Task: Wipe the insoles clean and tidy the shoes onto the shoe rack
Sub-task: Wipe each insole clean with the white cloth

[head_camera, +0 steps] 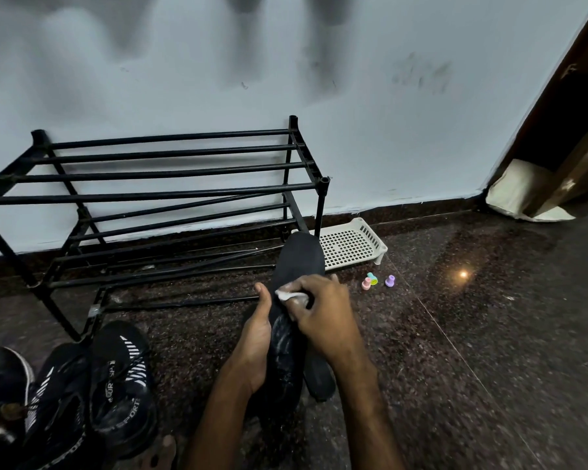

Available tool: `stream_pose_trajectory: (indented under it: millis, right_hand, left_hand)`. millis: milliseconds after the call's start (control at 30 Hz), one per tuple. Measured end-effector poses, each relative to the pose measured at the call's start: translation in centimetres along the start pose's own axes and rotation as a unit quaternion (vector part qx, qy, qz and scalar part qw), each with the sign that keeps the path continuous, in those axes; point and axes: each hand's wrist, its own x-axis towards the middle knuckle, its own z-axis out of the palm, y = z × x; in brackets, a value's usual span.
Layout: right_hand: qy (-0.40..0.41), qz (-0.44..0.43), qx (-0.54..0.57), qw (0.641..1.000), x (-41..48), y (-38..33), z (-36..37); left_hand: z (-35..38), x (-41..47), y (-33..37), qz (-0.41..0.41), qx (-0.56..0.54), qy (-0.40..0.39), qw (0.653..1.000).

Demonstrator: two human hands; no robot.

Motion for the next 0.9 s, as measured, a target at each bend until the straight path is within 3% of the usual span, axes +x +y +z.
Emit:
stream_pose_trajectory:
  millis: [67, 200, 300, 400, 500, 567, 667, 767, 900]
  right_hand:
    - [-0.027, 0.011, -0.016, 0.999, 0.0, 0.2, -0.4]
    - [0.073, 0.039, -0.069, 0.994, 0.4, 0.5, -0.8]
    - [0.005, -0.013, -0.018, 1.0, 0.4, -0.3, -0.3]
    - [-0.075, -0.01, -0.017, 0.997, 0.1, 0.0, -0.8]
    - [0.018, 0.013, -0.096, 0.995, 0.2, 0.5, -1.3]
    - [0.052, 0.008, -0.078, 0.996, 0.6, -0.4, -0.9]
    - [-0.027, -0.032, -0.053, 0.998, 0.5, -1.5, -0.5]
    - [-0.096, 0.008, -0.083, 0.992, -0.1, -0.9, -1.7]
    - [-0.007, 0.028, -0.128, 0.991, 0.2, -0.9, -1.5]
  left_hand:
    - [-0.1, 0.0, 0.1, 0.002, 0.005, -0.006, 1.0]
    - [-0.4, 0.2, -0.1, -0.014, 0.031, -0.012, 0.999]
    - [-1.0, 0.3, -0.2, -0.012, 0.018, -0.002, 1.0]
    - [-1.0, 0.4, 0.0, -0.003, -0.021, -0.023, 1.0]
    - [-1.1, 0.5, 0.1, 0.001, -0.02, -0.024, 1.0]
    - [-1.3, 0.6, -0.1, -0.006, 0.003, -0.019, 1.0]
    - [-1.4, 0.4, -0.2, -0.02, -0.006, -0.016, 1.0]
    - [-1.5, 0.3, 0.0, -0.018, -0.008, -0.032, 0.999]
    - [-1.7, 0.2, 0.1, -0.015, 0.011, -0.03, 0.999]
